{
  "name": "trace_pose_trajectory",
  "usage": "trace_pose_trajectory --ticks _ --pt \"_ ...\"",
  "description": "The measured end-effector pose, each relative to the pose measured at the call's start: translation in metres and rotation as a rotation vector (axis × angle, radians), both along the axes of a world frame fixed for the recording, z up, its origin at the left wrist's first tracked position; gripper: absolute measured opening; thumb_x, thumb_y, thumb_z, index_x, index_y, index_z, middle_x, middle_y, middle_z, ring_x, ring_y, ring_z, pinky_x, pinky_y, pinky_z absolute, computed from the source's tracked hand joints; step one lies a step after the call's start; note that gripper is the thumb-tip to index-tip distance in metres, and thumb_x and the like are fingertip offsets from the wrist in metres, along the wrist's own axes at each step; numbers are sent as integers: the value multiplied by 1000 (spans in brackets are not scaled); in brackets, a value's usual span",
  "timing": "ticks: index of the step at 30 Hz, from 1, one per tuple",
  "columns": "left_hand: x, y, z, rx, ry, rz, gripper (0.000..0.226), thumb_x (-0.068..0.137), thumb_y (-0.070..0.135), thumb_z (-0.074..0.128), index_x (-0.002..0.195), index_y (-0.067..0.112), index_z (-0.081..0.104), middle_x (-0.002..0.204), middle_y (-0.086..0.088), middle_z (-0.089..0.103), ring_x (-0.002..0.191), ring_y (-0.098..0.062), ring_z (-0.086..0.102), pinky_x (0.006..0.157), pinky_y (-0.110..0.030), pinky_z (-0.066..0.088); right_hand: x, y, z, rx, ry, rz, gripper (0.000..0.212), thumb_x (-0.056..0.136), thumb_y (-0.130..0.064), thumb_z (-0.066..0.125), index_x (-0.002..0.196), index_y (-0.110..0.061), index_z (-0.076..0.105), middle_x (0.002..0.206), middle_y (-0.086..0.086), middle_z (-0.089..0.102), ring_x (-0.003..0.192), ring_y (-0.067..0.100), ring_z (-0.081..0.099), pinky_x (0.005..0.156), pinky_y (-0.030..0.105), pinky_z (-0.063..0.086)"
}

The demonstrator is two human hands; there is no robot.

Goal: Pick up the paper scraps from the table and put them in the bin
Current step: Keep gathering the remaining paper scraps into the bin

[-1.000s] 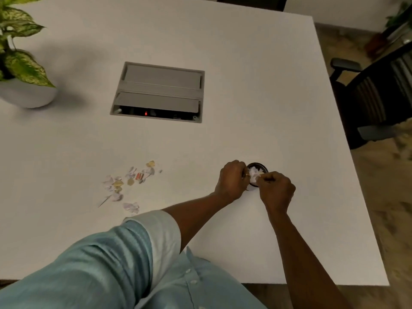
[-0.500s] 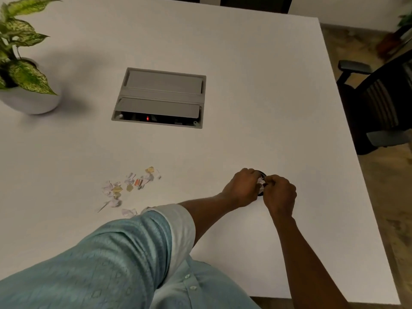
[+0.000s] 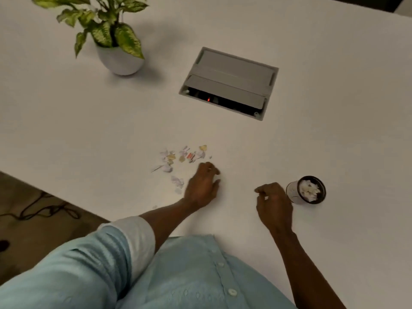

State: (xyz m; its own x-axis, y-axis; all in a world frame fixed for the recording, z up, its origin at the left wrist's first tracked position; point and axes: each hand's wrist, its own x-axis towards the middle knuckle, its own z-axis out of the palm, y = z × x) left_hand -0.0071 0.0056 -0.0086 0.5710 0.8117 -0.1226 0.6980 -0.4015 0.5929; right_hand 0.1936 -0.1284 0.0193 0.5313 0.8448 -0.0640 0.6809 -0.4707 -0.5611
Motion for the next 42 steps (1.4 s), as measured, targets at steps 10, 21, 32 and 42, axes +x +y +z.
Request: trace_pose_trajectory --ticks 10,21,32,42 --pt "-188 5 -20 -92 448 258 65 98 31 66 149 0 41 166 -21 25 155 -37 23 115 -50 43 -88 30 -31 -283 42 344 19 93 -15 60 104 -26 70 102 -7 67 94 16 66 80 37 56" --pt "-238 -5 -44 -187 472 105 80 112 42 39 165 12 -12 171 -10 -28 160 -26 -21 133 -45 4 -162 57 -57 -427 1 551 26 93 -30 63 118 -27 61 112 -5 63 101 16 65 83 36 55" --pt "-259 5 -57 -212 509 -4 90 110 39 45 162 18 -24 167 -8 -38 156 -26 -31 133 -46 -3 -270 85 -75 -334 -44 824 51 100 -22 61 148 -19 46 141 10 48 125 23 52 90 33 54" --pt "-260 7 -62 -232 547 -26 91 110 43 43 160 18 -29 165 -8 -41 155 -26 -33 133 -48 -4 -286 89 -73 -343 -172 850 19 96 -2 53 111 -6 64 112 13 60 101 27 57 72 35 48"
